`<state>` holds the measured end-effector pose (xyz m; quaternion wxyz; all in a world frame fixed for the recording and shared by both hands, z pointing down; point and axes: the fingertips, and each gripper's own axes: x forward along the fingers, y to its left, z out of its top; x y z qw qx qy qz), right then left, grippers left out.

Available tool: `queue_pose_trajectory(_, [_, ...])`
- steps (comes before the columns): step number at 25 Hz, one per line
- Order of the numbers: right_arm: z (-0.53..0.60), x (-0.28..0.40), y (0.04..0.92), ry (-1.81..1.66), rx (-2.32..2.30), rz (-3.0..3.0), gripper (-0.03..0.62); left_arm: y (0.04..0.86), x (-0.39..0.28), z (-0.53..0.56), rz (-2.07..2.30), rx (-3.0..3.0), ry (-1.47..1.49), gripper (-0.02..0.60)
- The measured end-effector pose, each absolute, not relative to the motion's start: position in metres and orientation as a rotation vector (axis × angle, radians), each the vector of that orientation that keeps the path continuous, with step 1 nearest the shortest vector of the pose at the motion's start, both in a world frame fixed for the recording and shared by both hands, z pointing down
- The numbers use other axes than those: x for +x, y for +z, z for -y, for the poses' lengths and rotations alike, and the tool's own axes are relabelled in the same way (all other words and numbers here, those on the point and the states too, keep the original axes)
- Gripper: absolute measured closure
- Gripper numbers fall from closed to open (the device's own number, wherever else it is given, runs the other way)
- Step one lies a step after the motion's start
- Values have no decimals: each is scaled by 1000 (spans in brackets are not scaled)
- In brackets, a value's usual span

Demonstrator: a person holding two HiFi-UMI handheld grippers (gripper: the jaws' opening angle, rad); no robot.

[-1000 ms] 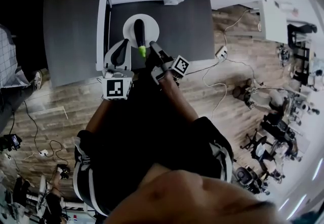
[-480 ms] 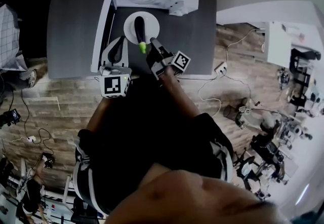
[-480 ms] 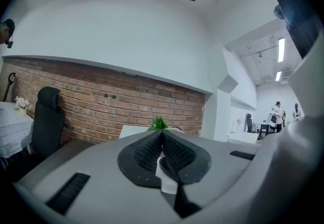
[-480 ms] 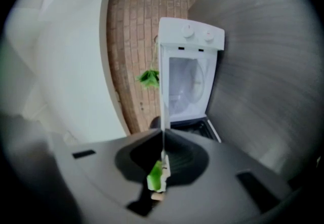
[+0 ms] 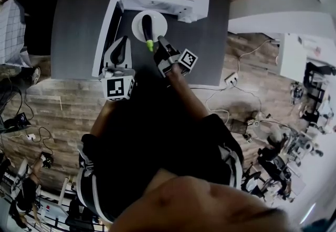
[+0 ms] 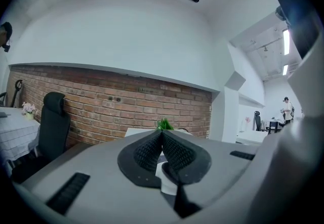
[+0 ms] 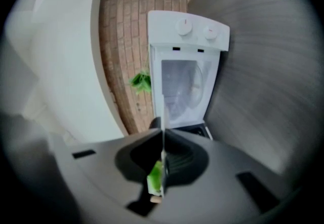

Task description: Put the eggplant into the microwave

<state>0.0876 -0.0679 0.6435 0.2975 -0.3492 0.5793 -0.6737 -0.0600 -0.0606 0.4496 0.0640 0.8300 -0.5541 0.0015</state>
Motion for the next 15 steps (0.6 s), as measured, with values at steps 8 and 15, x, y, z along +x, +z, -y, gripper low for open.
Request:
queue_pose_trajectory(8, [91,93,668,-1813,-934,-1531,557,449,-53,71,1694,2498,1,546])
queue_pose_trajectory(15, [103,89,689,-1841,-930,-1532,557,452,-54,77,1701,2499,23,546])
